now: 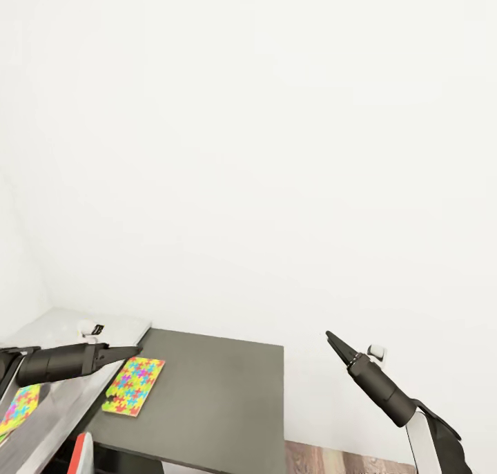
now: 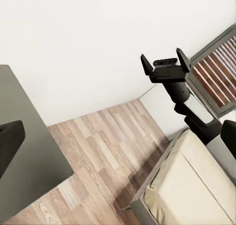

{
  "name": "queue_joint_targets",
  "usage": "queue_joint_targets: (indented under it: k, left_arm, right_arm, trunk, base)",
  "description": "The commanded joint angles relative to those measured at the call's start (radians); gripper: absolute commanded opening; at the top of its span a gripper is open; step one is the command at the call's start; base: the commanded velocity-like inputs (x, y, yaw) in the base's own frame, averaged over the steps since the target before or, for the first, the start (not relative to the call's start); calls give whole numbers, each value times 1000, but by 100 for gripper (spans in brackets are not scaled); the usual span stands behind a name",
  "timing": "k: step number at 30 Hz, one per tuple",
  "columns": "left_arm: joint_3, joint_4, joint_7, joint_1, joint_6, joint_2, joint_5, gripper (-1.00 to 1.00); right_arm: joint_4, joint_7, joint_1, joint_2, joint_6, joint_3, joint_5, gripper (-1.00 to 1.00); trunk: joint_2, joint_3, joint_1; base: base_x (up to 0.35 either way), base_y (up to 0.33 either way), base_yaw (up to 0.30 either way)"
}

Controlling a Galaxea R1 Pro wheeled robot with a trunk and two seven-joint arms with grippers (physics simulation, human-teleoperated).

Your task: Put all the toys in the child's room - the three board games (two on the bed and one on the table), the two jigsaw puzzles on the table, and the tennis ball on the table - inside the toy box on the table in the child's room.

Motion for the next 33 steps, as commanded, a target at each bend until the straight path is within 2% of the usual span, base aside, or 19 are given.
queue_joint_targets:
  k: [1, 12, 23, 33]
  left_arm:
    - [0, 0, -4, 0, 11, 0, 0, 100]
    - [0, 0, -4, 0, 11, 0, 0, 100]
    - [-1, 0, -4, 0, 11, 0, 0, 100]
    - [-1, 0, -4, 0, 11, 0, 0, 100]
  right_arm:
    - [0, 2, -1, 1, 7, -2, -2, 100]
    - [0, 3, -1, 1, 6, -2, -3, 100]
    - [0, 4, -1, 2, 5, -1, -4, 100]
    - [0, 4, -1, 3, 4, -1, -4, 100]
  trunk:
    - [-1, -1, 1]
    - [-1, -1, 1]
    - [-1, -1, 1]
    - [-1, -1, 1]
  base:
    - [157, -154, -259]
    - [203, -140, -209]
    - [260, -19, -28]
    - [42, 4, -2]
